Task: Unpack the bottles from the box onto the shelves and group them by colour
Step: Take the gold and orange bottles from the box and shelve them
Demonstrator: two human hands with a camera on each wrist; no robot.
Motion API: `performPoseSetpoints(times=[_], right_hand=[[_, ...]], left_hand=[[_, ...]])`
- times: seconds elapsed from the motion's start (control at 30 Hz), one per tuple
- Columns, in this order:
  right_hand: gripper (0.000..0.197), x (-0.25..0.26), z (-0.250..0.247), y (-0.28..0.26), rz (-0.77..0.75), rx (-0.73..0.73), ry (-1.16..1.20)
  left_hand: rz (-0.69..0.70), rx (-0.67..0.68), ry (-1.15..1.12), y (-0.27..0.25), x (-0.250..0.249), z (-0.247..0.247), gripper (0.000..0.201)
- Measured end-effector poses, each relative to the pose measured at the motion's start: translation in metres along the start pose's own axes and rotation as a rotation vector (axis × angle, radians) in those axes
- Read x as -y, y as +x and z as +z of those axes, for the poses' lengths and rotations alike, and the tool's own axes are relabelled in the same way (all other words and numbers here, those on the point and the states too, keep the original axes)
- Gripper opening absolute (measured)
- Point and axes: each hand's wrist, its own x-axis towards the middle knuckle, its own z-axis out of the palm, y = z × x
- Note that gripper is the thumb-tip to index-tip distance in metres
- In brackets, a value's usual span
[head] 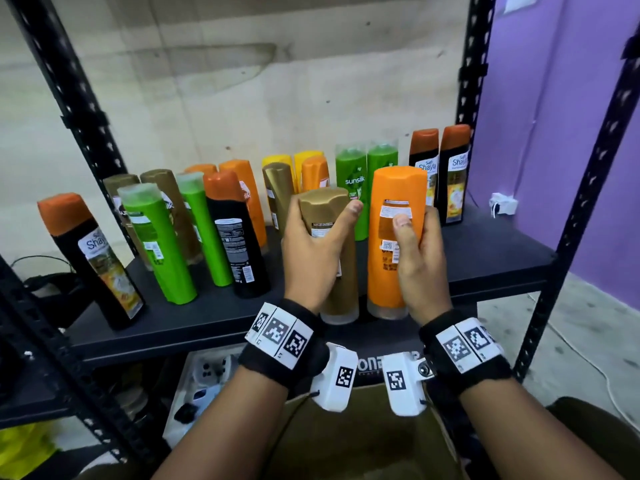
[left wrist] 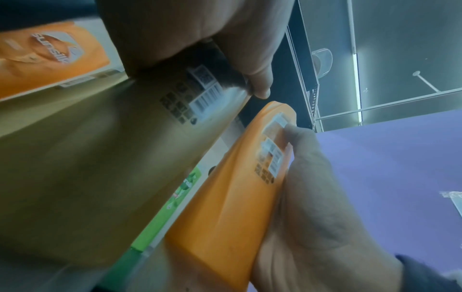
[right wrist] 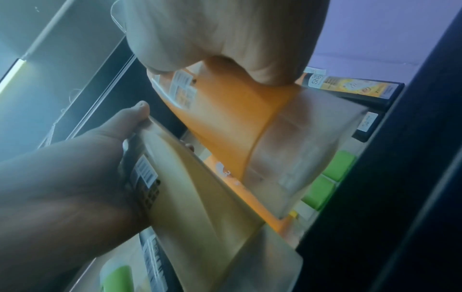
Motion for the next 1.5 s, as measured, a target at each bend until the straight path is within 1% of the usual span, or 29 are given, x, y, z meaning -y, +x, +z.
performPoseSetpoints(times=[0.1, 0.27, 0.53, 0.7, 0.87, 0.97, 1.17, 1.33, 1.4, 1.5], right_hand=[[0.035, 0.001, -0.004, 0.014, -0.036, -0.029, -0.031], [0.042, -0.003, -0.011, 0.033, -0.074, -0.051, -0.079], [0.034, -0.02, -0.022, 0.049, -0.047, -0.065, -0.132], [0.047, -0.043, -0.033, 0.05, 0.002, -0.046, -0.172], [0.062, -0.052, -0.035, 0.051, 0.005, -0.004, -0.178], [0.057, -0.056, -0.037, 0.047, 0.02, 0.031, -0.197], [0.055, -0.066, -0.043, 0.028, 0.083, 0.072, -0.204], [0.04, -0.069, -0.052, 0.015, 0.115, 0.117, -0.266], [0.041, -0.069, -0.056, 0.013, 0.113, 0.151, -0.289], [0.049, -0.064, -0.062, 0.015, 0.124, 0.205, -0.346]], left_hand=[[0.009, -0.007, -0.017, 0.01, -0.007, 0.012, 0.043], [0.044, 0.001, -0.024, 0.025, -0.014, 0.031, 0.043], [0.006, 0.02, -0.015, 0.036, 0.007, 0.052, 0.044], [0.005, -0.02, 0.004, 0.042, 0.027, 0.06, 0.044], [0.019, -0.031, 0.034, 0.038, 0.047, 0.063, 0.05], [0.0, 0.0, 0.001, 0.024, 0.063, 0.062, 0.052], [-0.044, 0.047, 0.032, 0.007, 0.077, 0.053, 0.062], [-0.08, 0.153, 0.078, -0.012, 0.088, 0.04, 0.052], [-0.095, 0.191, 0.101, -0.016, 0.091, 0.035, 0.054], [-0.122, 0.255, 0.142, -0.012, 0.091, 0.029, 0.058]])
